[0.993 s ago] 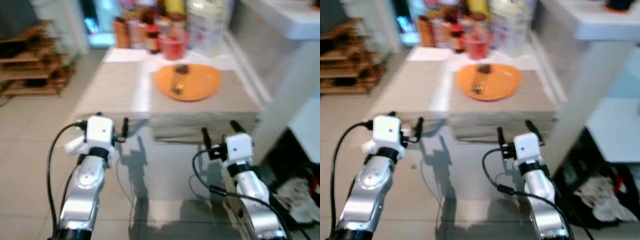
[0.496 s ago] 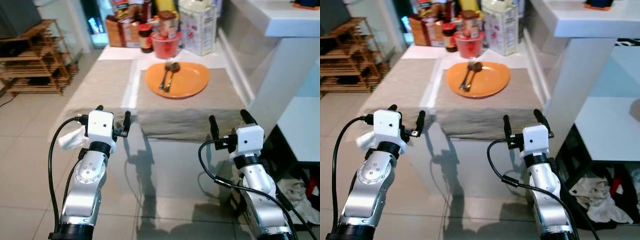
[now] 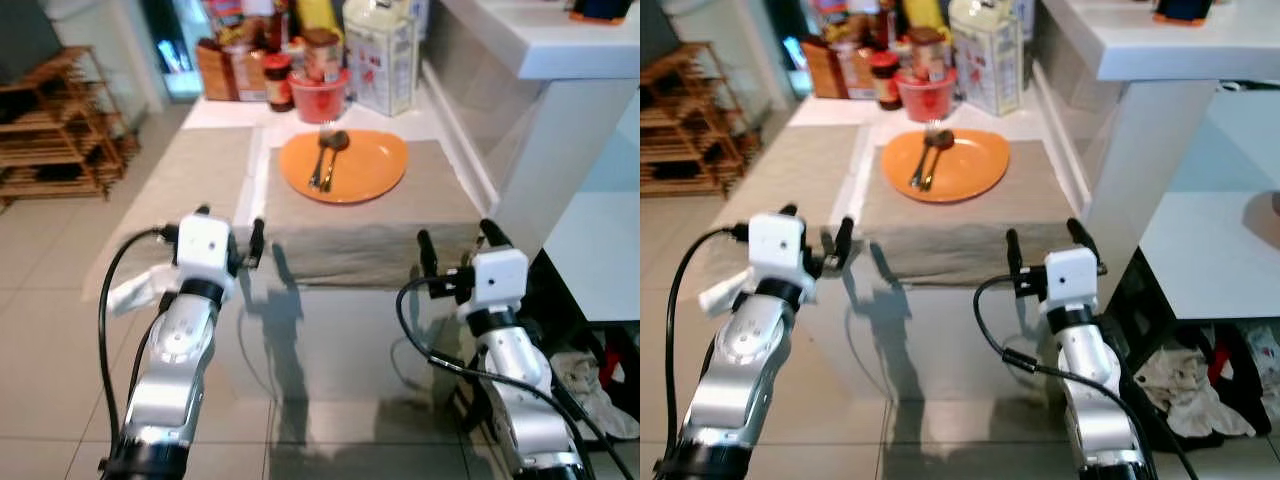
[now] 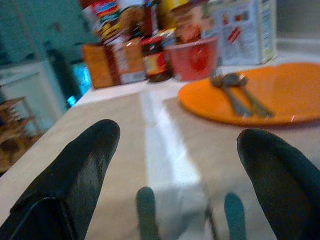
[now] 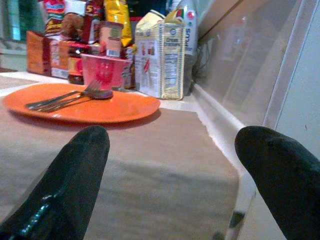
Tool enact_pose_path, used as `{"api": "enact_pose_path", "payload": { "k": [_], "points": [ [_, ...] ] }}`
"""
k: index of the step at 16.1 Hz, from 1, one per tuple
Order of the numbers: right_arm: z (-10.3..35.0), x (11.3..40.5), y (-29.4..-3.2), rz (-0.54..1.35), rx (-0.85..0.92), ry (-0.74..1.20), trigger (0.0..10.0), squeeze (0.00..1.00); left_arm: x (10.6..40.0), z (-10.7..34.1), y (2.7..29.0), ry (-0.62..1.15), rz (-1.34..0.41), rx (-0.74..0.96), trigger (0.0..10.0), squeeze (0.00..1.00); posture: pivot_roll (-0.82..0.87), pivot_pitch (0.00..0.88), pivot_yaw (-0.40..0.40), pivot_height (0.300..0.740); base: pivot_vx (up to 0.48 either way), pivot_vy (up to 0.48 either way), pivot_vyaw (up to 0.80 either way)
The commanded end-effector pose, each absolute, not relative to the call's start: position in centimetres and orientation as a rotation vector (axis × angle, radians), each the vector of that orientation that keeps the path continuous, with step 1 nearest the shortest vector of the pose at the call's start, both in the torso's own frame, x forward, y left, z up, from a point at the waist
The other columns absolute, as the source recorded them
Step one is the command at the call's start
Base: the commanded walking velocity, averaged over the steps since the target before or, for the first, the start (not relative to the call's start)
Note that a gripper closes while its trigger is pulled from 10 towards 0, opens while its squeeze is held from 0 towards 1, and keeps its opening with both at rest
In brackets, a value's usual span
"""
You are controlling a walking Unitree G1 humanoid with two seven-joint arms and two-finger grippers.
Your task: Setting the table
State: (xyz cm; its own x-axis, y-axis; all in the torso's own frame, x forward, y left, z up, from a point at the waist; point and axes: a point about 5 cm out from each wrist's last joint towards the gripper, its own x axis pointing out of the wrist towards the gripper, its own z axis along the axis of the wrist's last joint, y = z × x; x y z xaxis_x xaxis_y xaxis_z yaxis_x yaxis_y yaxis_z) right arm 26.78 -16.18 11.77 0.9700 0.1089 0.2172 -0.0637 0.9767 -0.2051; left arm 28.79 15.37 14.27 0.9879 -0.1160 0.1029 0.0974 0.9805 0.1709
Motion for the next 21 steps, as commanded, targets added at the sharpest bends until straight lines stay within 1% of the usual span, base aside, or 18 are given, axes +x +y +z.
{"api": "enact_pose_path", "payload": {
  "k": [1, 5, 10, 11, 17, 19, 21],
  "points": [
    [12.8, 27.1, -15.9, 0.088, -0.181, -0.259, 10.0, 0.00, 29.0, 15.4, 15.5, -0.142, -0.119, 0.183, 10.0, 0.00, -0.11, 0.000, 0.074, 0.736, 0.442, 0.000, 0.00],
    [13.6, 27.6, -15.5, 0.101, -0.169, -0.287, 10.0, 0.00, 29.1, 15.9, 15.5, -0.154, -0.108, 0.163, 10.0, 0.00, -0.11, 0.000, 0.073, 0.736, 0.445, 0.000, 0.00],
    [14.3, 27.5, -15.3, 0.114, -0.180, -0.328, 10.0, 0.00, 28.8, 16.5, 14.8, -0.197, -0.125, 0.181, 10.0, 0.00, -0.10, 0.000, 0.066, 0.736, 0.439, 0.000, 0.00],
    [14.3, 27.5, -15.2, 0.111, -0.180, -0.330, 10.0, 0.00, 28.9, 16.7, 14.6, -0.208, -0.128, 0.159, 10.0, 0.00, -0.11, 0.000, 0.067, 0.736, 0.000, 0.000, 0.00],
    [14.8, 28.0, -14.8, 0.123, -0.167, -0.320, 10.0, 0.00, 29.1, 16.8, 14.6, -0.198, -0.133, 0.166, 10.0, 0.00, -0.11, 0.000, 0.070, 0.736, 0.000, 0.000, 0.00],
    [16.5, 29.1, -13.9, 0.161, -0.165, -0.335, 10.0, 0.00, 29.7, 16.6, 14.8, -0.151, -0.124, 0.153, 10.0, 0.00, -0.11, 0.000, 0.071, 0.736, 0.000, 0.000, 0.00],
    [17.8, 30.1, -13.5, 0.178, -0.144, -0.340, 10.0, 0.00, 29.7, 16.6, 14.9, -0.145, -0.124, 0.152, 10.0, 0.00, -0.10, 0.000, 0.069, 0.736, 0.000, 0.000, 0.00]
  ]
}}
